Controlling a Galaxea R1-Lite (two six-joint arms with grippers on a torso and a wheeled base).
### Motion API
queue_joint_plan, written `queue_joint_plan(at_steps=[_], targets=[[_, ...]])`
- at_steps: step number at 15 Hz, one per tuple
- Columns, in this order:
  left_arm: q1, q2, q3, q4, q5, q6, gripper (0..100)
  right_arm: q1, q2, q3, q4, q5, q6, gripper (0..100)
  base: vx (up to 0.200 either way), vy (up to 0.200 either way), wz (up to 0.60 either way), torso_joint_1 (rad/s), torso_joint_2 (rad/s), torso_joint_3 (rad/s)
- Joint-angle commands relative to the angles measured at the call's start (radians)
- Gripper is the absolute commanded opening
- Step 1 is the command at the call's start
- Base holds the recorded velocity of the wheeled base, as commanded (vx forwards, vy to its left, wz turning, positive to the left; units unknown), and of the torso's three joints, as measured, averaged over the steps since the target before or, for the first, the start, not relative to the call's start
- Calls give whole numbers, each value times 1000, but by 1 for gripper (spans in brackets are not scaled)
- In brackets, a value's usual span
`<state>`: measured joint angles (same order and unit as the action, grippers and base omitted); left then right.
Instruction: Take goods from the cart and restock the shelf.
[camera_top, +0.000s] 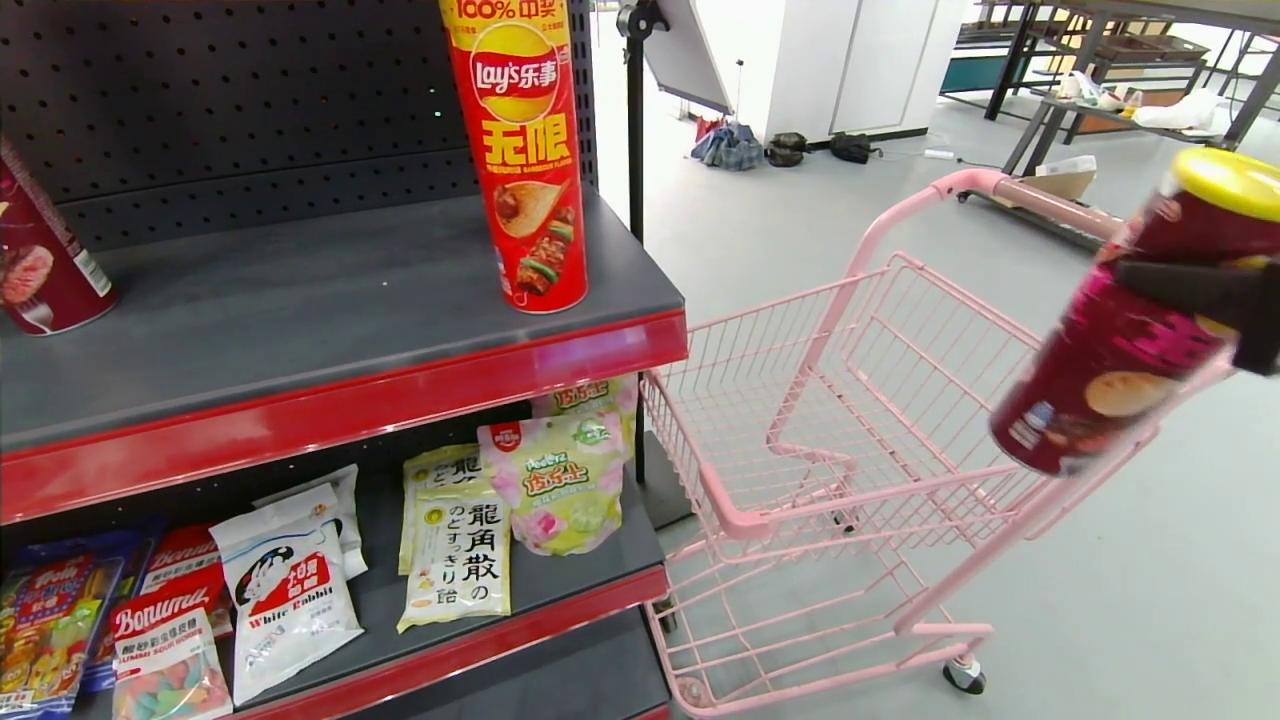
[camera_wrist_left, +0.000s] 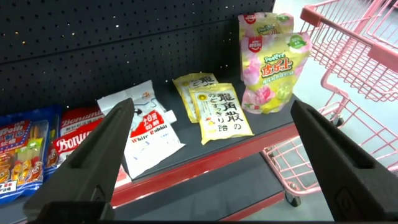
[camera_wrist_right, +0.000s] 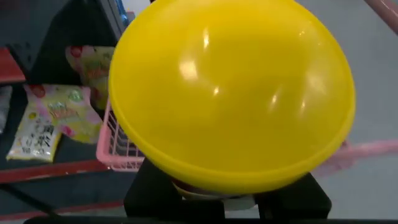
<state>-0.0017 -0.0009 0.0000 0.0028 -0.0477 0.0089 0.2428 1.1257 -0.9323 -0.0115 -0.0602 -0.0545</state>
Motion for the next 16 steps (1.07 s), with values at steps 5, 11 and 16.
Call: queue_joint_plan(at_steps=[5, 11, 16], targets=[[0, 1, 0, 0, 0, -1, 100, -180, -468, 305, 145, -13, -44, 0, 0, 0, 0, 0, 0, 0], [0, 1, 0, 0, 0, 0, 100, -181, -498, 345, 143, -15, -44, 0, 0, 0, 0, 110, -391, -272], [0, 1, 0, 0, 0, -1, 100, -180, -511, 368, 143, -13, -45, 0, 0, 0, 0, 189, -567, -373]])
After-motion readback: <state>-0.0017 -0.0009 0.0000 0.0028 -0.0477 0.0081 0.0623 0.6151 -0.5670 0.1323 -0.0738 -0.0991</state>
